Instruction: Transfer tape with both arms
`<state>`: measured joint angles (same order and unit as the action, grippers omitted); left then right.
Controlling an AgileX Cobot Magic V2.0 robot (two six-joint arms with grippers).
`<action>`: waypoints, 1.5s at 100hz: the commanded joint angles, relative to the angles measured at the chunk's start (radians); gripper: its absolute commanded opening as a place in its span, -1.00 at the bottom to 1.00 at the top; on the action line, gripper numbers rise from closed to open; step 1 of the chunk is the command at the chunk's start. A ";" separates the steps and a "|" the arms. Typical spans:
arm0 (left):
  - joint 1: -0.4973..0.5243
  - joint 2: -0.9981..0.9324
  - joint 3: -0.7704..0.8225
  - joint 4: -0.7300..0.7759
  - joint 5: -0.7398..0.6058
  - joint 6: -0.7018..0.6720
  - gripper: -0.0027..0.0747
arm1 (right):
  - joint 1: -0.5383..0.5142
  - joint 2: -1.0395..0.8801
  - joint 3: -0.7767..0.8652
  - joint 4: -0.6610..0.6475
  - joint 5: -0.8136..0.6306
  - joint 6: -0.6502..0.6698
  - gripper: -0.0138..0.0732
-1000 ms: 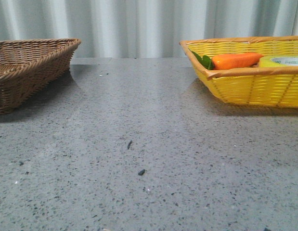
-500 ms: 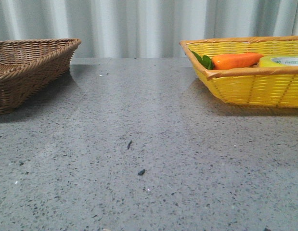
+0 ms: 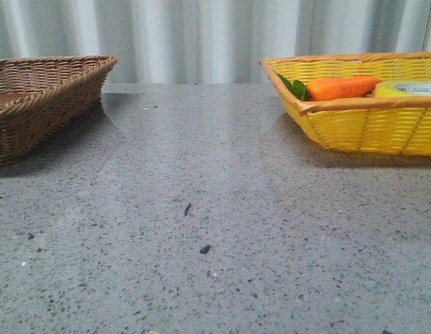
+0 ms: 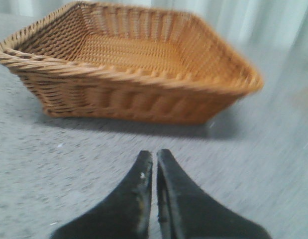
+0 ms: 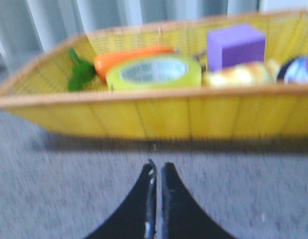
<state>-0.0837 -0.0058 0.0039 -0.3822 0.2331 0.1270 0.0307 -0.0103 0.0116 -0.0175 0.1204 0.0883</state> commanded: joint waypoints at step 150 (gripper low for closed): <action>0.002 -0.027 0.009 -0.213 -0.139 -0.009 -0.98 | -0.005 -0.018 0.022 0.168 -0.082 -0.003 -0.83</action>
<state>-0.0837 -0.0058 0.0039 -0.5791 0.1660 0.1248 0.0307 -0.0103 0.0116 0.1520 0.1142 0.0883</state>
